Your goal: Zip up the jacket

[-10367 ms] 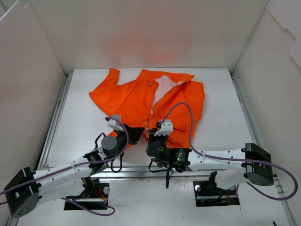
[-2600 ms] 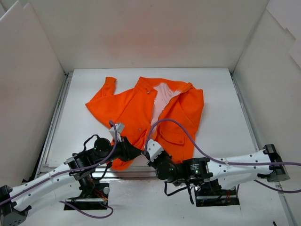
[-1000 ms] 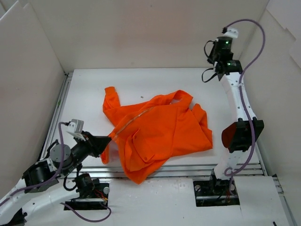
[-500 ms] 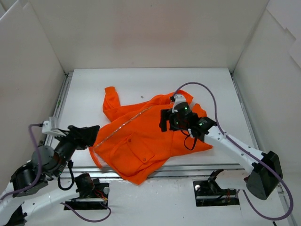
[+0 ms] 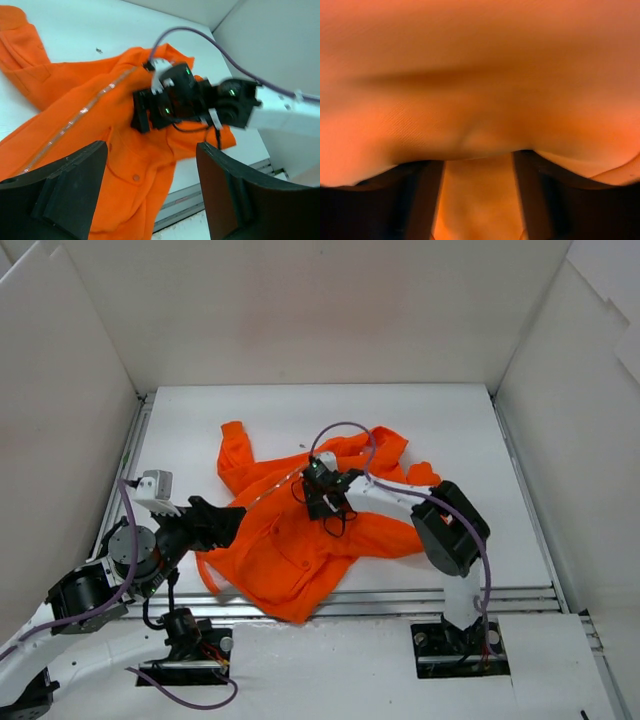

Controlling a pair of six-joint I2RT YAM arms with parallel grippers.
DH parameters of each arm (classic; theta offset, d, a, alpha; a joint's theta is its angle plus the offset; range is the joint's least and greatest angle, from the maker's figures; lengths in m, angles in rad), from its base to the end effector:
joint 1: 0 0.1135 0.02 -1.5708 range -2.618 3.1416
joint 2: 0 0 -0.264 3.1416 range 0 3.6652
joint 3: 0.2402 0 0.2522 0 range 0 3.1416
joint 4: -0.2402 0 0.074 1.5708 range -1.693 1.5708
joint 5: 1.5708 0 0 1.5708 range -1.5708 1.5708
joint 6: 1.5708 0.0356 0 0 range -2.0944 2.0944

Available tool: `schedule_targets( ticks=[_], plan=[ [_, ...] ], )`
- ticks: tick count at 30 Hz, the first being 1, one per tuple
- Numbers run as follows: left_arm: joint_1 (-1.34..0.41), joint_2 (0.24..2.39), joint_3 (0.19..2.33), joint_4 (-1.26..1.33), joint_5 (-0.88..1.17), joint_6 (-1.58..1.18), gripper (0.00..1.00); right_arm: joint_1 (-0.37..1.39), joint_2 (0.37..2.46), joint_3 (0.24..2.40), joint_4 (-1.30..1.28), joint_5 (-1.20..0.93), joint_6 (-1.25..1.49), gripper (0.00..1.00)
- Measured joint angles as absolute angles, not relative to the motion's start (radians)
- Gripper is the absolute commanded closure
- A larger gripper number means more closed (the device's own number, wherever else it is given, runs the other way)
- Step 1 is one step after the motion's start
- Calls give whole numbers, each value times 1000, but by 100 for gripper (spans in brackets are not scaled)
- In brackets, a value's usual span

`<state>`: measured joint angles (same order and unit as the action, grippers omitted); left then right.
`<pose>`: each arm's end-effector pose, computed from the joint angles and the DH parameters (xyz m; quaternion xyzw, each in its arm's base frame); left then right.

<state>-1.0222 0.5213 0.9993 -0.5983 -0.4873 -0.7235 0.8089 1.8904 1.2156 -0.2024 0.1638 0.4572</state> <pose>0.0589 -0.0644 0.3983 -0.0502 0.7420 -0.3772 0.5520 0.2813 0.2865 0.1740 -0.1366 0.9277 0.1384 0.3186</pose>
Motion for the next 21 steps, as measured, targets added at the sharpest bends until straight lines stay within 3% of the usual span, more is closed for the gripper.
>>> schedule_targets(
  ticks=[3, 7, 8, 9, 13, 17, 21],
  plan=[
    [-1022, 524, 999, -587, -447, -710, 24, 728, 2017, 1398, -205, 181, 484, 62],
    [-1022, 537, 998, -582, -403, -705, 21, 582, 2165, 1655, -229, 202, 534, 62],
    [-1022, 540, 996, -582, -397, -705, 20, 544, 2189, 1716, -237, 204, 545, 58],
    [-1022, 542, 994, -583, -393, -705, 20, 516, 2199, 1757, -243, 205, 554, 43],
    [-1022, 543, 987, -601, -391, -701, 17, 423, 2136, 1815, -231, 217, 554, 2],
    [-1022, 532, 986, -601, -392, -693, 16, 465, 1851, 1621, -196, 224, 496, 2],
    [-1022, 496, 984, -602, -390, -685, 16, 658, 1406, 1356, -171, 243, 451, 2]
  ],
)
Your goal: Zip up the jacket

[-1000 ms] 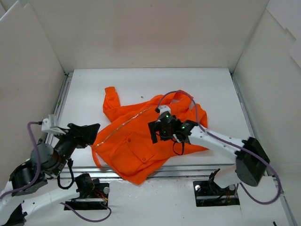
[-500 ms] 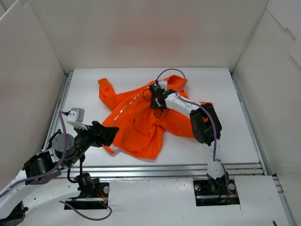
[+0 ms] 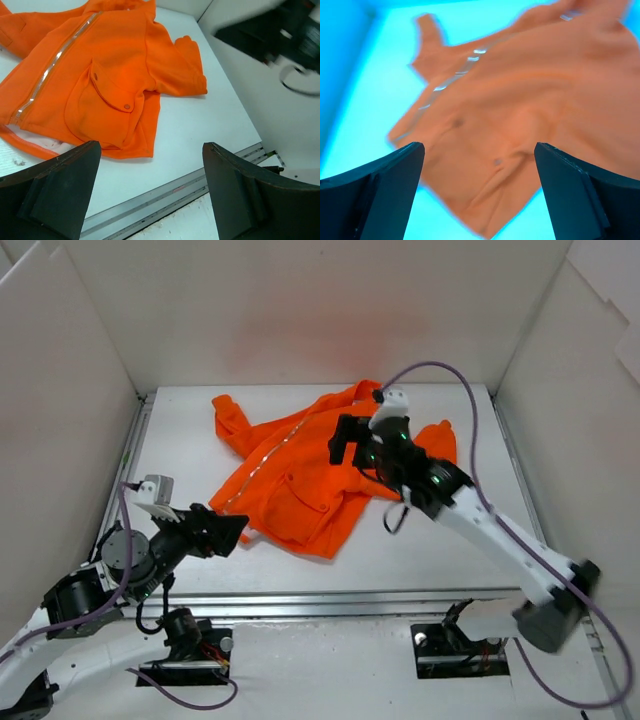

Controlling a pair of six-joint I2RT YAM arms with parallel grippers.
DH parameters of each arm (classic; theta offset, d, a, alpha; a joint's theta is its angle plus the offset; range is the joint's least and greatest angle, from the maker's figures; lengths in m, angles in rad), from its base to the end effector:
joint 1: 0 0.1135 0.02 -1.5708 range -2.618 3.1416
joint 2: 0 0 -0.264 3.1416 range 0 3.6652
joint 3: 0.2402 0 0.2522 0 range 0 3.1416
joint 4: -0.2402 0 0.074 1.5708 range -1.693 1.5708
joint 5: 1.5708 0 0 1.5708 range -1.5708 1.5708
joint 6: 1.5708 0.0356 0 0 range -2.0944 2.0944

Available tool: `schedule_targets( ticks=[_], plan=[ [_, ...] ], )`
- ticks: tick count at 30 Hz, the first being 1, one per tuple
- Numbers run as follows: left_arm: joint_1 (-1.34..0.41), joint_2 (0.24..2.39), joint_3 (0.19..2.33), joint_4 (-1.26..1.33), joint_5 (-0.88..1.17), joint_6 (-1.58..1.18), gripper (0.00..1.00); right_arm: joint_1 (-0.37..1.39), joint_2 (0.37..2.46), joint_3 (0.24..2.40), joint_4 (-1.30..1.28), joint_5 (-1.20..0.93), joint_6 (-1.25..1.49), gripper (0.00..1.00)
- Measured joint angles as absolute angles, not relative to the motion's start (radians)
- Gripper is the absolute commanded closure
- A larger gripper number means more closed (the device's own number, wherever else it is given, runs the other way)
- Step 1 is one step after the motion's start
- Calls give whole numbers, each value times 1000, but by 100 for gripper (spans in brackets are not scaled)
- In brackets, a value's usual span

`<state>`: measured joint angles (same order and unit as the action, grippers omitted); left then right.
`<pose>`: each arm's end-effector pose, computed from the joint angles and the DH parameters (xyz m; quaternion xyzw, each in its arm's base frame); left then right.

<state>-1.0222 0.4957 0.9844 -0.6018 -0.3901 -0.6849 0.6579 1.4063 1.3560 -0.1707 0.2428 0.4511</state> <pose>0.0544 -0.0630 0.3950 -0.0044 0.7431 -0.3974 0.5384 0.2666 0.1952 0.3977 -0.0047 0.7787 0.2462 0.5771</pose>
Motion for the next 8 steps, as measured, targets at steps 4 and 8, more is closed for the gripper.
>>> schedule_targets(
  ticks=[4, 8],
  plan=[
    [-1022, 424, 984, -604, -390, -675, 17, 836, 929, 1079, -146, 244, 471, 2],
    [-1021, 337, 985, -606, -392, -664, 14, 884, 543, 867, -208, 249, 519, 2]
  ],
)
